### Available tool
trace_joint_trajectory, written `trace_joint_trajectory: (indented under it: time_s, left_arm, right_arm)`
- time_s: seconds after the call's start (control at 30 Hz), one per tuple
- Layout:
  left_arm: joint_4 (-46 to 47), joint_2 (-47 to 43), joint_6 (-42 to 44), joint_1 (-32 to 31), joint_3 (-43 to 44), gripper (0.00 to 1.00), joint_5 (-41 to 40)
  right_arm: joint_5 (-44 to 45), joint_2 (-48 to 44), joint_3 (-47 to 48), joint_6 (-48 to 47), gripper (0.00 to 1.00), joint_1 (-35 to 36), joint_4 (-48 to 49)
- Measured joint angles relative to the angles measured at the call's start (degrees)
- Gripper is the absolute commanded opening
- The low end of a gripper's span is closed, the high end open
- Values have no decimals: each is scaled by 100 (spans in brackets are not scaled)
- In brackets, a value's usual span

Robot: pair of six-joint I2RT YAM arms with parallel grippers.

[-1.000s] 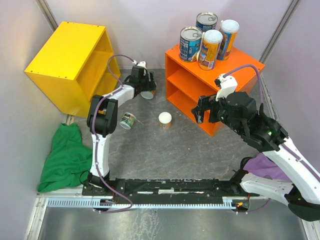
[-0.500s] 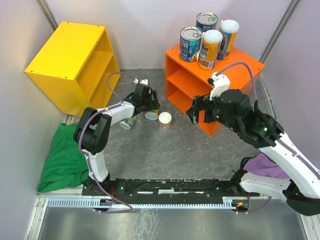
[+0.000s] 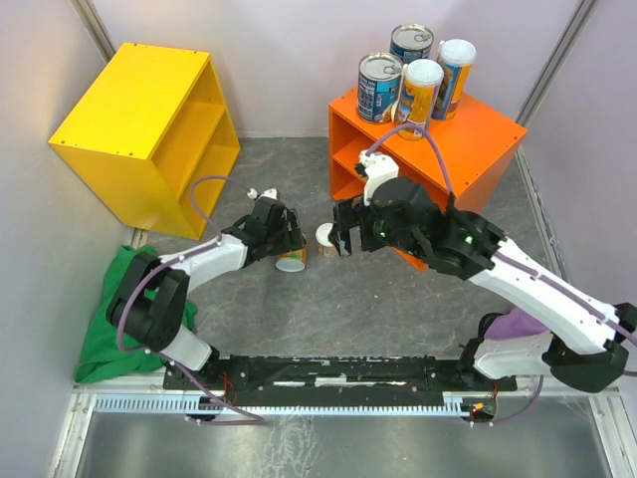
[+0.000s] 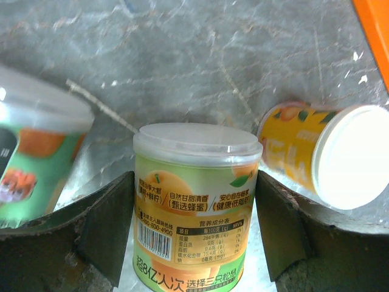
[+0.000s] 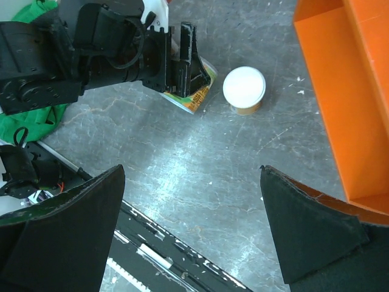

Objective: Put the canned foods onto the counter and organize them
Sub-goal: Move the canned food to the center of the board.

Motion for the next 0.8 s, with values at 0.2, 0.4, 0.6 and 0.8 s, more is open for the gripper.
trace_joint_trajectory:
  time_s: [0.2,0.4,0.6,0.8]
  left_arm:
    - [-262,-684,-195,-2,-555,69,2]
    - [-800,-1475,-339,-2,-1036,78,-15]
    - [-1134,-2258,-468,-2,-1320,92,61]
    - [-1143,-3062,-673,-2,-1342,93,192]
  right_arm:
    - [-90,562,13,365,99,157,76]
    - [-234,1049,17,772,99,190,232]
    - [-461,1403,28,1161,99,199,400]
    - [-605,1624,39,1419,99,223,520]
